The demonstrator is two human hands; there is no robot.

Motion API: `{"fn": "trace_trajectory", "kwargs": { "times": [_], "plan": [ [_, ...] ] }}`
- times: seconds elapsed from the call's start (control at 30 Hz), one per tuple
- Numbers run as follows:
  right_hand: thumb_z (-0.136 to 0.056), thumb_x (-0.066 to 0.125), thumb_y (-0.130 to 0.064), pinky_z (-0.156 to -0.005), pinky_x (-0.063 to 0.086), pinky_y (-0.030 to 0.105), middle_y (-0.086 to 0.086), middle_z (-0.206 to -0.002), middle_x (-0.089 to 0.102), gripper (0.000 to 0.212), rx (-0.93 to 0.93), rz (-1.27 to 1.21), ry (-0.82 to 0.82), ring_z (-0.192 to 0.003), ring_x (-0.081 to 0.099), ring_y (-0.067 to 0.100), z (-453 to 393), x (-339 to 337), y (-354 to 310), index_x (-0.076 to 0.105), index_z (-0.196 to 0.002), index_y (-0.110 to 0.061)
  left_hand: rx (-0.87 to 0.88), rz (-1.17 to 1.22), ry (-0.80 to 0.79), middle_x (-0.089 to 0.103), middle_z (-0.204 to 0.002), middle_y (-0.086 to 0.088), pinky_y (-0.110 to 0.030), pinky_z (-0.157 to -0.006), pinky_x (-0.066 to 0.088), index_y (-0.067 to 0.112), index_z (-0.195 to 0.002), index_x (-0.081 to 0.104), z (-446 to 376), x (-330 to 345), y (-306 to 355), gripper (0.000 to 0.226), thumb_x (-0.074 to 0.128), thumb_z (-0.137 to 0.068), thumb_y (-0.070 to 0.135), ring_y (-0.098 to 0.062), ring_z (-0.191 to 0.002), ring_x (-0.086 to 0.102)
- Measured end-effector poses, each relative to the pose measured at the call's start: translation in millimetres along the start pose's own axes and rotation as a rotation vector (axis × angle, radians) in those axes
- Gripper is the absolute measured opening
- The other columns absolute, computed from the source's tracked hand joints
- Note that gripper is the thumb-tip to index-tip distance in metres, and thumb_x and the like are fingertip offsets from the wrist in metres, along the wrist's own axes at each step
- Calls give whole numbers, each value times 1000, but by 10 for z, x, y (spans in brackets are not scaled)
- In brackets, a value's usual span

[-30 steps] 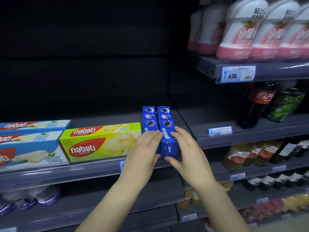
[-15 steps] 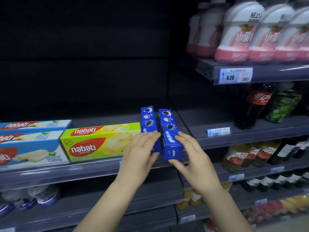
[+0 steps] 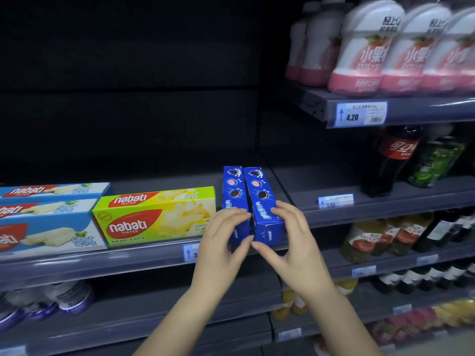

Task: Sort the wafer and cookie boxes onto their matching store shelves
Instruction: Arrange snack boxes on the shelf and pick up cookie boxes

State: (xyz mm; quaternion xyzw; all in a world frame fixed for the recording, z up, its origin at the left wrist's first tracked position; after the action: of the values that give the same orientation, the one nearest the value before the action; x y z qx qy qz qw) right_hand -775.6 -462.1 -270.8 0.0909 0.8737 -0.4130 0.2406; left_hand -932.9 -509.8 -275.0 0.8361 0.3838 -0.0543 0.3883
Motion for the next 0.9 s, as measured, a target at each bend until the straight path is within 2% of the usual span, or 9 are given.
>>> {"fn": "trace_trajectory", "kwargs": {
  "times": [0.13, 0.23, 0.33, 0.4, 0.5, 0.6, 0.7, 0.8, 0.9],
  "plan": [
    [-89, 63, -33, -85, 56, 27, -10, -132, 47, 33, 101, -183, 73, -126, 47, 3, 11, 9, -97, 58, -118, -18, -70, 77, 104, 65, -104, 9, -15, -87, 46, 15, -98, 70, -17, -13, 101, 16, 70, -82, 14, -5, -105, 59],
    [-86, 70, -15, -68, 54, 16, 0, -115, 54, 15, 128, -242, 187, -106, 57, -2, -7, 40, -174, 64, -98, -9, -153, 124, 196, 66, -95, 8, -15, -77, 47, 16, -90, 70, -25, -10, 181, 10, 71, -83, 8, -7, -95, 62],
    [-78, 76, -3, -64, 51, 11, 7, -106, 53, 21, 237, -376, 244, -94, 62, -3, 14, 103, -198, 61, -92, -7, -204, 166, 301, 60, -104, 5, -21, -81, 49, 19, -99, 63, 7, 28, 229, 23, 68, -83, 2, -11, -94, 61],
    [-75, 80, -6, -66, 54, 17, 7, -115, 56, 37, 330, -491, 235, -98, 64, 1, 27, 130, -165, 57, -102, -15, -227, 199, 324, 55, -116, 4, -23, -87, 49, 23, -107, 56, 35, 44, 237, 30, 66, -82, 9, -15, -106, 58],
    [-63, 80, -28, -84, 56, 35, 3, -129, 55, 72, 506, -591, 130, -113, 60, 8, 64, 140, -87, 44, -125, -31, -302, 260, 304, 48, -124, 1, -17, -91, 48, 27, -111, 52, 103, 45, 215, 37, 66, -79, 17, -15, -122, 50],
    [-58, 77, -30, -74, 53, 25, 1, -131, 55, 85, 594, -629, 31, -113, 61, 7, 92, 117, -86, 37, -133, -37, -430, 358, 256, 48, -123, 1, -35, -95, 52, 20, -118, 53, 202, 59, 155, 45, 69, -76, 28, -15, -118, 55],
    [-76, 75, -9, -60, 51, 17, 3, -117, 64, 68, 654, -684, -26, -85, 69, 1, 141, 120, -128, 41, -128, -35, -587, 415, 187, 53, -128, 3, -44, -97, 50, 24, -122, 53, 277, 51, 104, 58, 70, -70, 41, -12, -116, 57],
    [-84, 64, 0, -67, 57, 30, 9, -111, 67, 58, 715, -694, -16, -94, 71, 19, 228, 155, -120, 43, -123, -37, -687, 508, 92, 55, -132, 0, -42, -99, 50, 27, -125, 51, 355, 18, 76, 60, 71, -68, 29, -9, -117, 58],
    [-87, 66, -10, -79, 58, 41, 8, -112, 68, 44, 743, -679, 73, -99, 69, 25, 324, 209, -97, 48, -115, -38, -753, 615, -13, 58, -130, 2, -33, -95, 53, 26, -126, 50, 443, -25, 48, 62, 74, -68, 17, -6, -114, 60]
  ]
}}
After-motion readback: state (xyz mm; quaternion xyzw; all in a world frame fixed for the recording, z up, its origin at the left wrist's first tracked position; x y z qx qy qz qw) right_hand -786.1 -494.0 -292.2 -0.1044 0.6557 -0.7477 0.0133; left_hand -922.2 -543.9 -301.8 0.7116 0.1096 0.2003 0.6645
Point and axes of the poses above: each hand's wrist, its own z-axis away from the middle knuckle, its own x-axis out of the palm, y = z × x, the point moved 1 cm from there along -z, towards the middle knuckle
